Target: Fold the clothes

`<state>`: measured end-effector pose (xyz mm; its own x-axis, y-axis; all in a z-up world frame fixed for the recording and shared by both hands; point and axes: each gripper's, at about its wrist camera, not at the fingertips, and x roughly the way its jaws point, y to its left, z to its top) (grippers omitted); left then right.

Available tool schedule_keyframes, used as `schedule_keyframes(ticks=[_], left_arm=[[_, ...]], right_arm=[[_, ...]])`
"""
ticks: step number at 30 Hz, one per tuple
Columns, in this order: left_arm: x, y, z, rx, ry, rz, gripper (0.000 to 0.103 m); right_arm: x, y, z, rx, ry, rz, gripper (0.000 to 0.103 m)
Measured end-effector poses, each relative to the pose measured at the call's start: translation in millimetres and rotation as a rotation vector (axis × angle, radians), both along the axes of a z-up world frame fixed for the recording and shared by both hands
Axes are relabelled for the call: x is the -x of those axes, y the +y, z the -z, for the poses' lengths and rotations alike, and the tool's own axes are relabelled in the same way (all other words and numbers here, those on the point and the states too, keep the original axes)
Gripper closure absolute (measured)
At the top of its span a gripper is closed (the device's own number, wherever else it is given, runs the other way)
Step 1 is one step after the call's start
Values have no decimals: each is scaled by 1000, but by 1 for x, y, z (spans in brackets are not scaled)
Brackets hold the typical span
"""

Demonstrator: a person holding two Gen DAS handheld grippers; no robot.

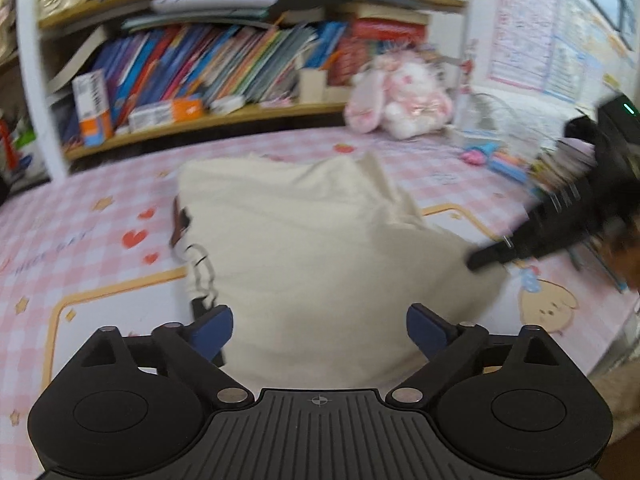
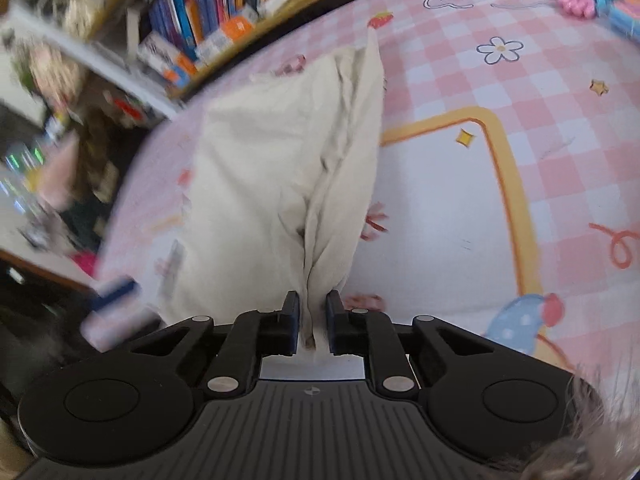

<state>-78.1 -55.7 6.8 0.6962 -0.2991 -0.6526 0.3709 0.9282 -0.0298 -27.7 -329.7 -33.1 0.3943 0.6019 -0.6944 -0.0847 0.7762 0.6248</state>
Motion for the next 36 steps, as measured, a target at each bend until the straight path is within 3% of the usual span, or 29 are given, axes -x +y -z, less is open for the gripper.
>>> schedule_keyframes(ticks=[5, 10, 15, 20, 24, 27, 29, 30, 33, 36], left_arm=[[6, -18, -1, -8, -18, 101, 7], [7, -42, 8, -68, -51, 170, 7], [8, -65, 21, -187, -69, 230, 7], [0, -70, 34, -295, -89, 129, 7], [-9, -66, 34, -320, -100, 44, 7], [-12, -65, 30, -315, -100, 38, 7], [-12, -67, 29, -319, -105, 49, 7], [-12, -68, 28, -321, -107, 54, 7], [-14, -69, 28, -325, -111, 67, 7], [-16, -68, 28, -318, -109, 70, 7]], right_arm=[[-12, -5, -18, -154, 0, 44, 91], [-22, 5, -30, -180, -28, 35, 91], [-24, 9, -36, -180, -43, 41, 91], [-14, 3, -35, -160, -51, 44, 91], [-5, -2, -33, -120, -66, 28, 91], [4, -6, -35, -67, -108, 9, 86], [12, -7, -39, 13, -163, -13, 73], [16, -8, -41, 61, -196, -36, 58], [31, -4, -46, 237, -309, -182, 53], [47, 10, -45, 461, -430, -361, 39]])
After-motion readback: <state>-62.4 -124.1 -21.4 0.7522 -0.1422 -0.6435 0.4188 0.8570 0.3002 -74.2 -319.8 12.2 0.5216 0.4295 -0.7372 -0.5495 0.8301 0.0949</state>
